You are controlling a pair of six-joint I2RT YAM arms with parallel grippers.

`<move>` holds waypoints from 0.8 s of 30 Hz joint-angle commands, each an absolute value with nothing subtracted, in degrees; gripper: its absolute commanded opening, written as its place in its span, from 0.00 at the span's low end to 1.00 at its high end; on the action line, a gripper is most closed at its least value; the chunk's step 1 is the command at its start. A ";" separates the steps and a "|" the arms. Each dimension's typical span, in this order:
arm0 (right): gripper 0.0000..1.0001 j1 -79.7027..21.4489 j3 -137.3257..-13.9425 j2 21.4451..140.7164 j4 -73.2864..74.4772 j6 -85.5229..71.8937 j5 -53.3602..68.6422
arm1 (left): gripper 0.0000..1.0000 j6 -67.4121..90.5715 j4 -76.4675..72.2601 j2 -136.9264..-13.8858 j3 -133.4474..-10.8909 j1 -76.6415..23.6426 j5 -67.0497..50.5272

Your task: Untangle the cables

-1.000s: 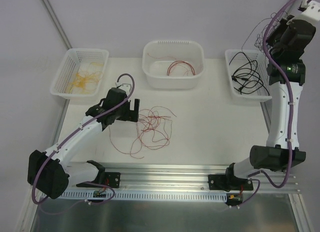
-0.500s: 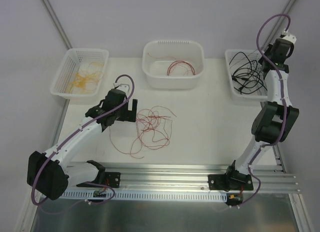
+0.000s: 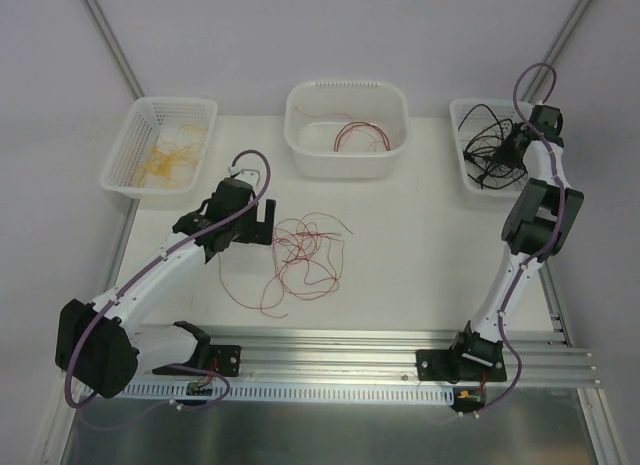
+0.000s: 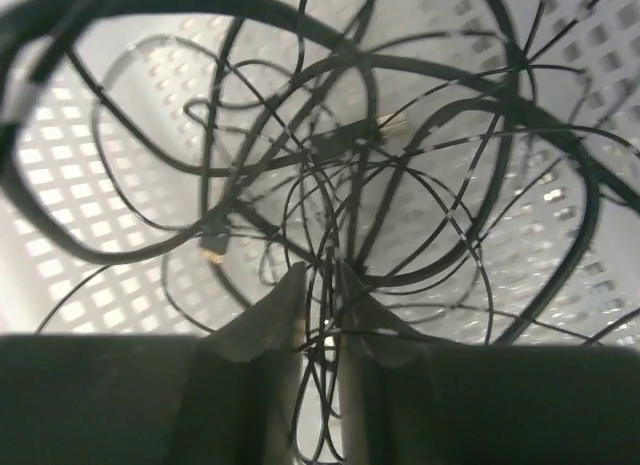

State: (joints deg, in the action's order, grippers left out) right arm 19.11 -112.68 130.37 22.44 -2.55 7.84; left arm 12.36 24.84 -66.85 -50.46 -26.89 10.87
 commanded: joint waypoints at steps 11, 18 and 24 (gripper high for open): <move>0.86 19.25 -112.86 108.12 30.04 -3.60 8.37 | 0.99 11.78 25.05 -61.97 -50.10 -26.46 10.11; 0.91 17.41 -103.02 95.02 33.57 -3.00 7.47 | 0.99 12.04 24.96 -59.51 -50.01 -26.46 10.81; 0.99 5.73 -95.40 86.86 40.78 1.67 10.20 | 0.99 12.66 24.53 -56.52 -49.57 -26.19 14.41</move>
State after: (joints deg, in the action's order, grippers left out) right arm 11.57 -100.60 91.11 34.87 -1.26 8.05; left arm 12.43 24.95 -59.11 -49.91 -26.89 11.55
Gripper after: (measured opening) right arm 0.993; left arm 0.991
